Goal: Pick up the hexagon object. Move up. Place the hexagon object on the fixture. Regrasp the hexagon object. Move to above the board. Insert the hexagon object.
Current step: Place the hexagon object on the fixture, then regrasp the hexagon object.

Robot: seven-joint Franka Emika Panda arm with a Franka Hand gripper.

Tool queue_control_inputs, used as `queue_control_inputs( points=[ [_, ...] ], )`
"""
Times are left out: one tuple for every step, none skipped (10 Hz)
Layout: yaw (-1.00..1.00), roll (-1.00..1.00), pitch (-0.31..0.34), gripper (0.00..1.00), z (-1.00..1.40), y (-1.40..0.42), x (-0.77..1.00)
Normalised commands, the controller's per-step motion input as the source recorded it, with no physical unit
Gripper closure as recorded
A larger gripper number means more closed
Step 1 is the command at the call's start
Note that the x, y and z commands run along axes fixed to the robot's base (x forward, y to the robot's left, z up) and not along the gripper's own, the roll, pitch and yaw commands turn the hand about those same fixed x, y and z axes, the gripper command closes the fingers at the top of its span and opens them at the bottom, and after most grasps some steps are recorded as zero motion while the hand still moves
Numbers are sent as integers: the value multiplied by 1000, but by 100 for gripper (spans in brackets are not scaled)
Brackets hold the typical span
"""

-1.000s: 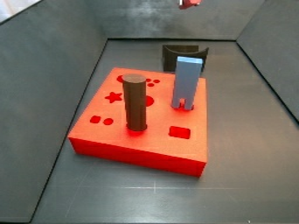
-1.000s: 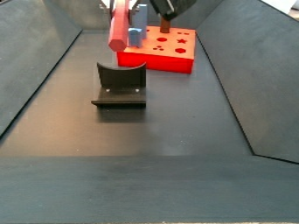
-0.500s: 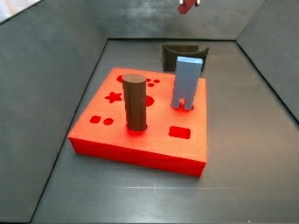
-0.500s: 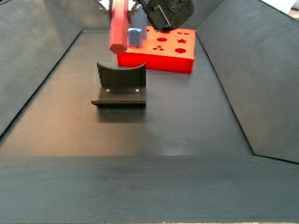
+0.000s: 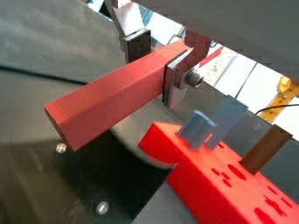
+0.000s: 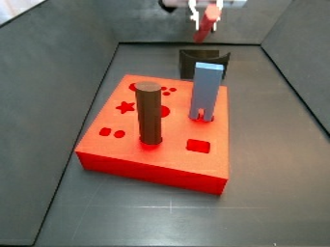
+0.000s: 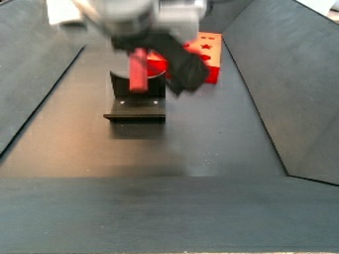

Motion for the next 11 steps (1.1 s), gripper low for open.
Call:
queue_control_inputs(
  points=[
    [-174, -285, 77, 100, -1000, 140, 186],
    [-167, -200, 40, 100, -1000, 138, 193],
    [-157, -182, 17, 100, -873, 128, 176],
    [-141, -171, 8, 100, -687, 106, 146],
    [-125, -163, -2, 100, -509, 84, 124],
    [-104, -120, -24, 100, -364, 125, 92],
    [-94, -116, -33, 100, -346, 137, 73],
    [-76, -116, -32, 100, -347, 134, 72],
    [-68, -116, -31, 100, -348, 132, 71],
    [0, 0, 0, 0, 0, 0, 0],
    [-3, 6, -38, 0, 1000, 0, 0]
  ],
)
